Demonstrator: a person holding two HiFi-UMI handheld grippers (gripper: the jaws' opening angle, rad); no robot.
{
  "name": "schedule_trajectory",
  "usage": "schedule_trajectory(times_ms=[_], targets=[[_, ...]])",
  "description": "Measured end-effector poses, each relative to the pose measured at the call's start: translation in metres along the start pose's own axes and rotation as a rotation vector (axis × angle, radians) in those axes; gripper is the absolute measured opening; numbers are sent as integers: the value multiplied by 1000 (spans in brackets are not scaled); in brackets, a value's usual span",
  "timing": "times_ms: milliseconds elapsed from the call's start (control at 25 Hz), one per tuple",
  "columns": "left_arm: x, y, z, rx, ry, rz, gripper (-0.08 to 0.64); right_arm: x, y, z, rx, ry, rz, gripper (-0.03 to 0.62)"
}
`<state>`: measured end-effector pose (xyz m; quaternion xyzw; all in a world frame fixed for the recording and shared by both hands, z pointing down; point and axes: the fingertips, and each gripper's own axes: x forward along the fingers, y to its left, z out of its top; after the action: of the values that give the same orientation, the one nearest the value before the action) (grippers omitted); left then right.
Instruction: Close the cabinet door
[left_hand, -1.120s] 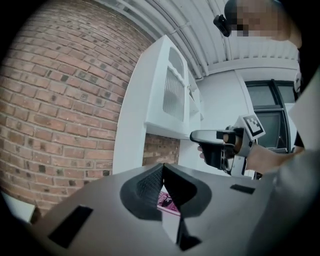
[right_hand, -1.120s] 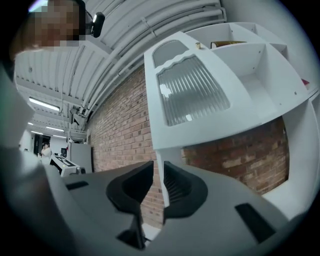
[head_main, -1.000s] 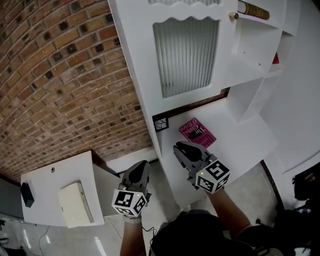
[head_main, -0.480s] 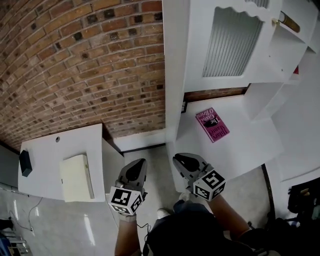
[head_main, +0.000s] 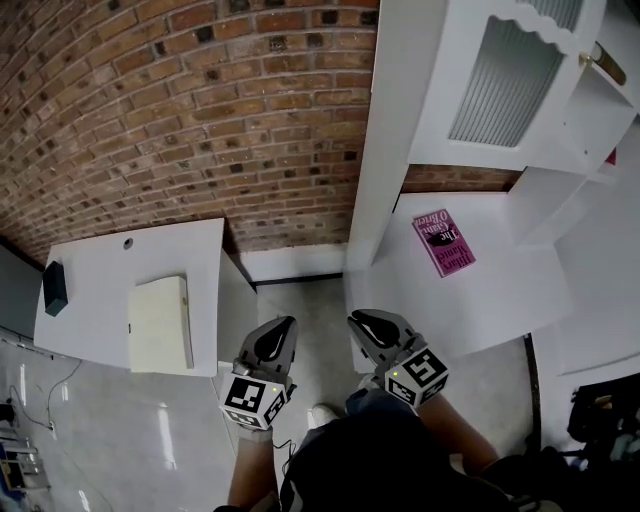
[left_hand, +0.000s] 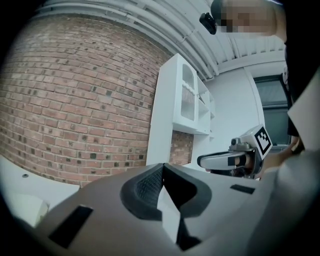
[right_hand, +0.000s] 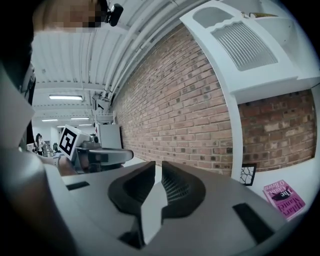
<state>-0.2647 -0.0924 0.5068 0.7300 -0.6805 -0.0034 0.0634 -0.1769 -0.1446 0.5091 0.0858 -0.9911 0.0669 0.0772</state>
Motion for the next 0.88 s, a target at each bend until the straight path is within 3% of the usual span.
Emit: schedule_trajectory(times_ms=[880], targets=[[-56, 21, -12, -2, 4, 95, 9, 19, 46, -7, -33, 20, 24, 51]])
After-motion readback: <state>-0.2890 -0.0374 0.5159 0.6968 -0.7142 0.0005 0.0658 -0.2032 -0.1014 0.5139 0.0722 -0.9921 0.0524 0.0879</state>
